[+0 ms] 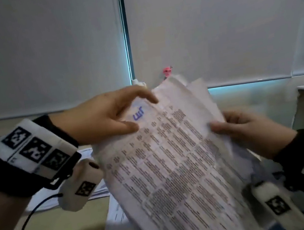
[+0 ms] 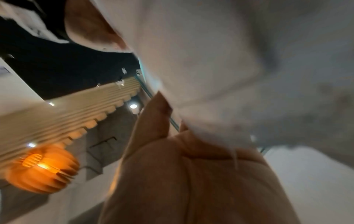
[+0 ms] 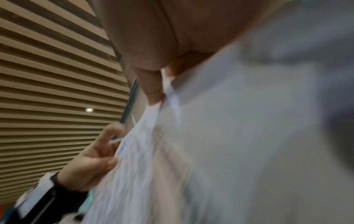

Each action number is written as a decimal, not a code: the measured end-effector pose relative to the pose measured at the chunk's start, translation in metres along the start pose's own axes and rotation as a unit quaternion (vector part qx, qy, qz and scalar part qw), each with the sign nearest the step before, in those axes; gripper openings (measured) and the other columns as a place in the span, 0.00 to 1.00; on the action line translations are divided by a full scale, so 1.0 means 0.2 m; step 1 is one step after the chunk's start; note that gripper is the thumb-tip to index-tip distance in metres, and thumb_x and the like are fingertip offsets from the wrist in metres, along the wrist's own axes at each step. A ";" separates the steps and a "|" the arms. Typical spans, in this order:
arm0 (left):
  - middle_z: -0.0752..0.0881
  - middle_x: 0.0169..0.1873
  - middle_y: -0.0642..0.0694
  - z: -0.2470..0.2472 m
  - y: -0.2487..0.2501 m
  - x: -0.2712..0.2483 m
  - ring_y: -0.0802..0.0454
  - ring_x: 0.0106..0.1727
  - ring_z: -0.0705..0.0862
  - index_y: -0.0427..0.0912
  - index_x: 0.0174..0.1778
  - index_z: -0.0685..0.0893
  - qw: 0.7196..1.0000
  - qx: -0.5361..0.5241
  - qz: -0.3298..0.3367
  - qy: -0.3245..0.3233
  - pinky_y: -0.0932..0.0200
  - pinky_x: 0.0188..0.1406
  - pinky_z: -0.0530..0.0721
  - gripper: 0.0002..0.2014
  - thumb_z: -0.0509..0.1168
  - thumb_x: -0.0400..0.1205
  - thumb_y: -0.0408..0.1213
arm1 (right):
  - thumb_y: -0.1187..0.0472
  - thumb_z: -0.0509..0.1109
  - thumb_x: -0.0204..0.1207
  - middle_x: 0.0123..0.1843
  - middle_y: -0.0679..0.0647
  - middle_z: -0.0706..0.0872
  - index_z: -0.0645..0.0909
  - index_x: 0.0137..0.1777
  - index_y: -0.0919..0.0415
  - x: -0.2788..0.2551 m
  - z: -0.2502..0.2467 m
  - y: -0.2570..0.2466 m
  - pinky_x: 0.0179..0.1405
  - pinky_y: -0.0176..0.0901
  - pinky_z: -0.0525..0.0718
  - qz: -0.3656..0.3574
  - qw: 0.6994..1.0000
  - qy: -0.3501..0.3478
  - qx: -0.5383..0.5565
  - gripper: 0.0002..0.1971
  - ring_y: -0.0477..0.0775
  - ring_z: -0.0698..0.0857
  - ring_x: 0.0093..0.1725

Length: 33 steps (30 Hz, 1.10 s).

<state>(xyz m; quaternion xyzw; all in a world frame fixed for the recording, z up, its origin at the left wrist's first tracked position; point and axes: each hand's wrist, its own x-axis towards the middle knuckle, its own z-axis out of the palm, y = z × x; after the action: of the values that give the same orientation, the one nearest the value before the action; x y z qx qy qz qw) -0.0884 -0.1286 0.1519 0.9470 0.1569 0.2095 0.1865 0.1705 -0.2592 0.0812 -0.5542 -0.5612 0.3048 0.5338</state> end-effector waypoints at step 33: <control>0.92 0.48 0.44 0.32 -0.22 0.02 0.54 0.46 0.90 0.41 0.53 0.89 0.930 -0.346 -0.101 -0.069 0.64 0.44 0.87 0.19 0.70 0.68 0.23 | 0.58 0.67 0.77 0.45 0.39 0.84 0.67 0.61 0.32 -0.19 0.11 0.00 0.35 0.43 0.82 -0.173 0.939 0.064 -0.289 0.21 0.49 0.84 0.34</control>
<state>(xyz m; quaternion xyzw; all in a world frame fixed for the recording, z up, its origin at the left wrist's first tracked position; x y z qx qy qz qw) -0.0657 -0.1069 0.0817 0.8148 0.1561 0.1646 0.5335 0.1429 -0.2902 0.0661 -0.5975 -0.6769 -0.0041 0.4299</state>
